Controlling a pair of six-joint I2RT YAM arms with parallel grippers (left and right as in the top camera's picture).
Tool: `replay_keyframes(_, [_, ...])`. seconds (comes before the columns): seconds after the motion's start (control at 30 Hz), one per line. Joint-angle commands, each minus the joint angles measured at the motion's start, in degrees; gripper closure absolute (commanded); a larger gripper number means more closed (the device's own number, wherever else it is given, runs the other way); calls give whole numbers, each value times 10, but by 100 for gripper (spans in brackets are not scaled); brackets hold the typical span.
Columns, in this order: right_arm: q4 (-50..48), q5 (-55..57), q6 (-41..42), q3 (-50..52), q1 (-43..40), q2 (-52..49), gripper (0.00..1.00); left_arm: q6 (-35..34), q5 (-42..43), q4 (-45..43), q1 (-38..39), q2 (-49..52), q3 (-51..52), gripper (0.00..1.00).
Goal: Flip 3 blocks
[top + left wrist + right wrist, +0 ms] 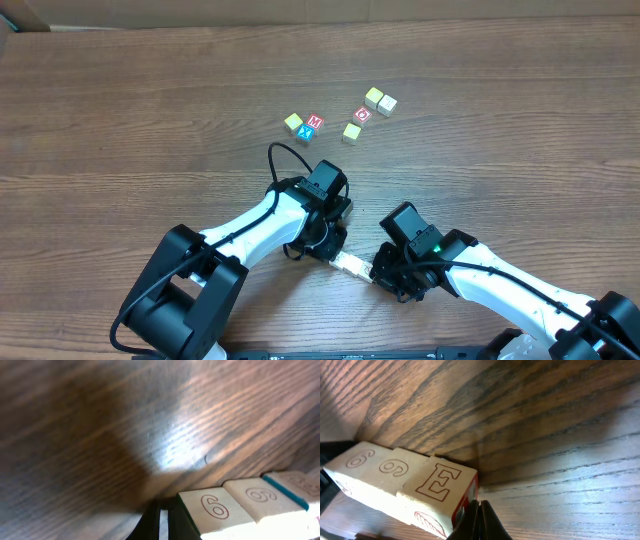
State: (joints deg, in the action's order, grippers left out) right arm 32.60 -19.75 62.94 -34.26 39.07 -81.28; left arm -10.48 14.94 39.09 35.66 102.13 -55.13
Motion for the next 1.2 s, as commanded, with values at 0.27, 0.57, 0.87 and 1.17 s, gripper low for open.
replay_keyframes(0.27, [-21,-15,51,-2,37,-1,96,7,-66,-19,3,35,24,96])
replay_keyframes(0.57, [-25,-7,71,-2,51,-4,96,16,-66,-31,3,35,24,96])
replay_keyframes(0.87, [-25,-9,76,-2,51,-46,96,15,-66,-34,3,35,21,96])
replay_keyframes(1.17, [-38,-10,76,-2,51,-47,96,15,-66,-37,3,35,21,96])
